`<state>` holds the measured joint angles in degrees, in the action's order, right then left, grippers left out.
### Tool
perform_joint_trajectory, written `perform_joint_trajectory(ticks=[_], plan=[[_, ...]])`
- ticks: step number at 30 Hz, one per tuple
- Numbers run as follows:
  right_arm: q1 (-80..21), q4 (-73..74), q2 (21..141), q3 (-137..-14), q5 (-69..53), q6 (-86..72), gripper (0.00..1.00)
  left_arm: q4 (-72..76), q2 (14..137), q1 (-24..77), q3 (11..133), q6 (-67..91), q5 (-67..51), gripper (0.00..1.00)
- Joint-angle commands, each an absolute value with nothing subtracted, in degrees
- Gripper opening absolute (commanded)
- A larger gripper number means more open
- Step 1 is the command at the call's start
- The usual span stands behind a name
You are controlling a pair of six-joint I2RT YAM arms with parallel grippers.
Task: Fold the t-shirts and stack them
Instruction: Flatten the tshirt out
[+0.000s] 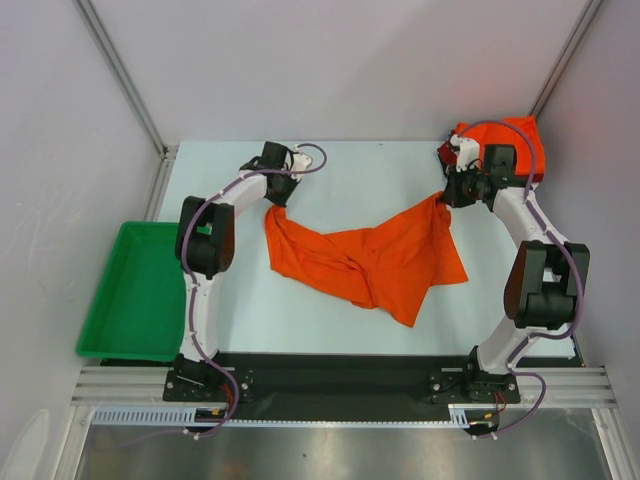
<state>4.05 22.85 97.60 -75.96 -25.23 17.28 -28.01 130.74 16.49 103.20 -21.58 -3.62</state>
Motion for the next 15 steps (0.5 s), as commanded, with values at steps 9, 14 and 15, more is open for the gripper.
perform_joint_trajectory(ticks=[9,14,15], plan=[[4.65,23.37,96.51,-78.75,-21.27,21.18,0.54,-26.28,126.74,16.52,103.53,-22.06,-3.26,0.0],[7.91,33.02,89.93,-80.25,-32.05,34.5,0.8,-26.02,124.63,16.52,102.4,-22.67,-1.85,0.0],[7.48,38.35,88.43,-78.33,-33.38,43.68,0.81,-25.93,124.28,16.52,101.44,-22.76,-1.85,0.0]])
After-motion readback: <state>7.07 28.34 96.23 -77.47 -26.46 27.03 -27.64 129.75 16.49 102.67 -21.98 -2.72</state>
